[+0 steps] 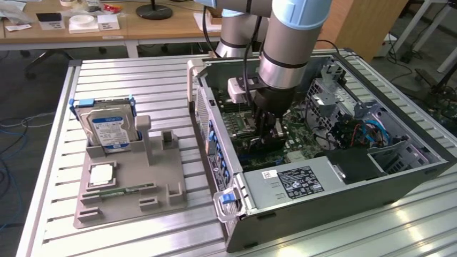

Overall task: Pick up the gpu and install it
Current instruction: 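Insert the gpu into the slot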

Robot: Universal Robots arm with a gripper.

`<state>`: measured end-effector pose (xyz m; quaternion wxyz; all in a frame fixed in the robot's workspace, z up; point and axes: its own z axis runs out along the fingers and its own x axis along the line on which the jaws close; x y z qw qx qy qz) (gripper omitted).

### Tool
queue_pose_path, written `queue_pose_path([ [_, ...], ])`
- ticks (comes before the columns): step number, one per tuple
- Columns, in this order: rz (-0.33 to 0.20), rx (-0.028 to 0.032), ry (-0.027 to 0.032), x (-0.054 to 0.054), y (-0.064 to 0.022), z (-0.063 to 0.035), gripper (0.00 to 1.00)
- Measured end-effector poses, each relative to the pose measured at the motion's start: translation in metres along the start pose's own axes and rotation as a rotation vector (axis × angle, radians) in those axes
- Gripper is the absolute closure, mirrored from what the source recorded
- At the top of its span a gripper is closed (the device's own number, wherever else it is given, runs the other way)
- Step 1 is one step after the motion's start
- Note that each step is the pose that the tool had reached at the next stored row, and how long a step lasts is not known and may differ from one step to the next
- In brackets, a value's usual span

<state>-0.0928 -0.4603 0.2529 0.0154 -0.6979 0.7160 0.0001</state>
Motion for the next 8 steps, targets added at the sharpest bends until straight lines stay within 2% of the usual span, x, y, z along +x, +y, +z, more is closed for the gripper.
queue_pose_path([
  [8,0.000,0.0000,0.0000,0.0000,0.0001,0.0000,0.66],
])
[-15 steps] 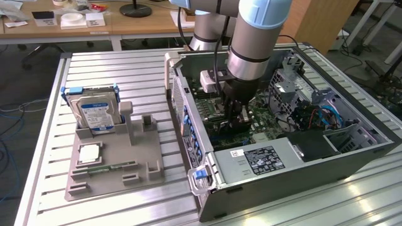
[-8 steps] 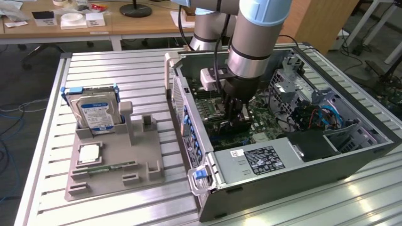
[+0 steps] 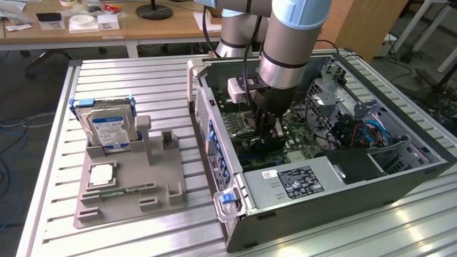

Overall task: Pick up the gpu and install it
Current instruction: 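Insert the gpu into the slot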

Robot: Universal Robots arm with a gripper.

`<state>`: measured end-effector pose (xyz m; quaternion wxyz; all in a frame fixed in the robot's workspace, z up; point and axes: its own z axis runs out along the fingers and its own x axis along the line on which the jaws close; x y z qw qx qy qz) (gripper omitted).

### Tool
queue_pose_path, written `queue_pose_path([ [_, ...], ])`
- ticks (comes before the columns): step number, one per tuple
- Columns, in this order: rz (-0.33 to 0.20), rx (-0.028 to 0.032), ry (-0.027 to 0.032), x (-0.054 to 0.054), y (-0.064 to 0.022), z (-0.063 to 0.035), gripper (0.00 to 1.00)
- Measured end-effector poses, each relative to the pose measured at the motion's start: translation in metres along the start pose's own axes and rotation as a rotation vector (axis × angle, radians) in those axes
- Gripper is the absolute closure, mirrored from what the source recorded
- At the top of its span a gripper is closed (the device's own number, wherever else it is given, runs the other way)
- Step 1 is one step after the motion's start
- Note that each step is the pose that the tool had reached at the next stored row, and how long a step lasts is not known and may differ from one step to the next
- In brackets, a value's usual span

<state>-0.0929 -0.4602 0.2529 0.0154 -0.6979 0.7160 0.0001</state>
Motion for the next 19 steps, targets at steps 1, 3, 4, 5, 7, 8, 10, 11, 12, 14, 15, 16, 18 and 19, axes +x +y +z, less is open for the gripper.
queue_pose_path([
  [1,0.000,-0.0001,0.0000,0.0000,0.0000,0.0000,0.66],
  [3,0.000,0.0000,0.0000,0.0000,0.0000,0.0000,0.66],
  [4,0.000,0.0000,0.0000,0.0000,0.0000,0.0000,0.66],
  [5,0.000,-0.0001,0.0000,0.0000,0.0000,0.0000,0.66],
  [7,0.000,0.0000,0.0002,0.0000,0.0000,0.0000,0.66],
  [8,0.000,-0.0001,0.0007,0.0001,0.0000,-0.0001,0.67],
  [10,0.000,-0.0001,0.0003,0.0000,0.0000,-0.0001,0.73],
  [11,0.000,-0.0001,0.0002,0.0000,0.0000,-0.0001,0.74],
  [12,0.000,-0.0001,0.0002,0.0000,0.0000,-0.0001,0.74],
  [14,0.000,0.0000,0.0000,0.0000,0.0000,0.0000,0.74],
  [15,0.000,0.0000,0.0001,0.0000,0.0000,0.0000,0.74],
  [16,0.000,0.0000,0.0000,0.0000,0.0000,0.0000,0.74],
  [18,0.000,0.0000,0.0000,0.0000,0.0000,0.0000,0.74],
  [19,0.000,0.0000,-0.0001,0.0000,0.0000,0.0000,0.74],
])
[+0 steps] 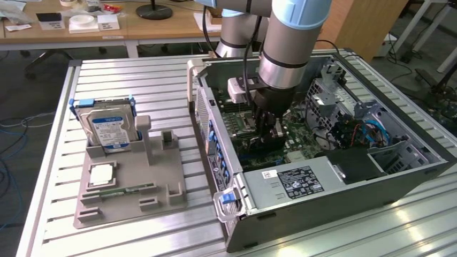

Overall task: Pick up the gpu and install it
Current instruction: 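Insert the gpu into the slot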

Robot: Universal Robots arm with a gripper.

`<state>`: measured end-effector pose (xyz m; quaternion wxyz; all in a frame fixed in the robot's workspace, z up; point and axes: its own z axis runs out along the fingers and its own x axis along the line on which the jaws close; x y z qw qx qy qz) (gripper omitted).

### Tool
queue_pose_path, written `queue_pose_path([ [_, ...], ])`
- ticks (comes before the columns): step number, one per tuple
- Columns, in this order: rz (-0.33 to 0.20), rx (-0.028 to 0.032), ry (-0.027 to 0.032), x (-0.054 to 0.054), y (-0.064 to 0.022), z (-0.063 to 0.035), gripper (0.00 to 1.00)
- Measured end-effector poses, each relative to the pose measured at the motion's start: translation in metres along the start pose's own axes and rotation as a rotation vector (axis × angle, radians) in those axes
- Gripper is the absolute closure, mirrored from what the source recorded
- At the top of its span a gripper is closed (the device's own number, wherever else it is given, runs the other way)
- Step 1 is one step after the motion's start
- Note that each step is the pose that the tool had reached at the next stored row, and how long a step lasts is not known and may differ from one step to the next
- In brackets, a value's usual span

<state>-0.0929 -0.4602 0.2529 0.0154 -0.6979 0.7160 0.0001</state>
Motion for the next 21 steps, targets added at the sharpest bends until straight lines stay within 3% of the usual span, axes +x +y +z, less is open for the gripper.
queue_pose_path([
  [21,0.000,0.0003,-0.0005,0.0001,0.0025,0.0032,0.74],
])
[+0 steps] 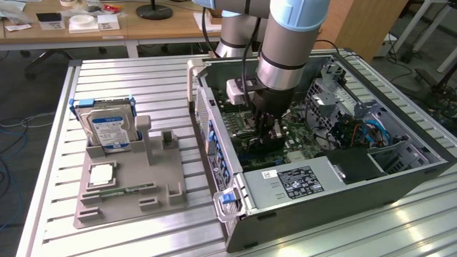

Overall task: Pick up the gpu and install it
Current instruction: 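Insert the gpu into the slot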

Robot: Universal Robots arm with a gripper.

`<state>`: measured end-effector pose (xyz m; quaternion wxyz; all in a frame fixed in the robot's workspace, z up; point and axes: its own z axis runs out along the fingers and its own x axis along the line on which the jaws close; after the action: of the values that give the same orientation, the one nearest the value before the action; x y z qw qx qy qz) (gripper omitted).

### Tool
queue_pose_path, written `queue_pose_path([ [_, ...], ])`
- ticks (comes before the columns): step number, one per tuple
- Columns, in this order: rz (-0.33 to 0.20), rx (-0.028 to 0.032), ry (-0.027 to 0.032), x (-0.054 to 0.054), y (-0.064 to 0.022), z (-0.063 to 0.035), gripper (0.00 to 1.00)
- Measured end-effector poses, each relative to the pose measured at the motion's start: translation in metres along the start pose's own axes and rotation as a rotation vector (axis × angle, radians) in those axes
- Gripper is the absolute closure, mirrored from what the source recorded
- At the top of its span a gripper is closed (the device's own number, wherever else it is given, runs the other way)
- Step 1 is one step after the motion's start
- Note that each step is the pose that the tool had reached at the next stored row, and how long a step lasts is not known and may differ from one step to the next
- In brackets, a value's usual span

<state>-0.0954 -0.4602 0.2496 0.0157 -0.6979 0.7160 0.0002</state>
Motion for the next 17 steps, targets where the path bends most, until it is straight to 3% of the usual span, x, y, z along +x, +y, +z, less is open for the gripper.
queue_pose_path([
  [17,0.000,-0.0003,0.0006,0.0001,0.0013,0.0002,0.74],
])
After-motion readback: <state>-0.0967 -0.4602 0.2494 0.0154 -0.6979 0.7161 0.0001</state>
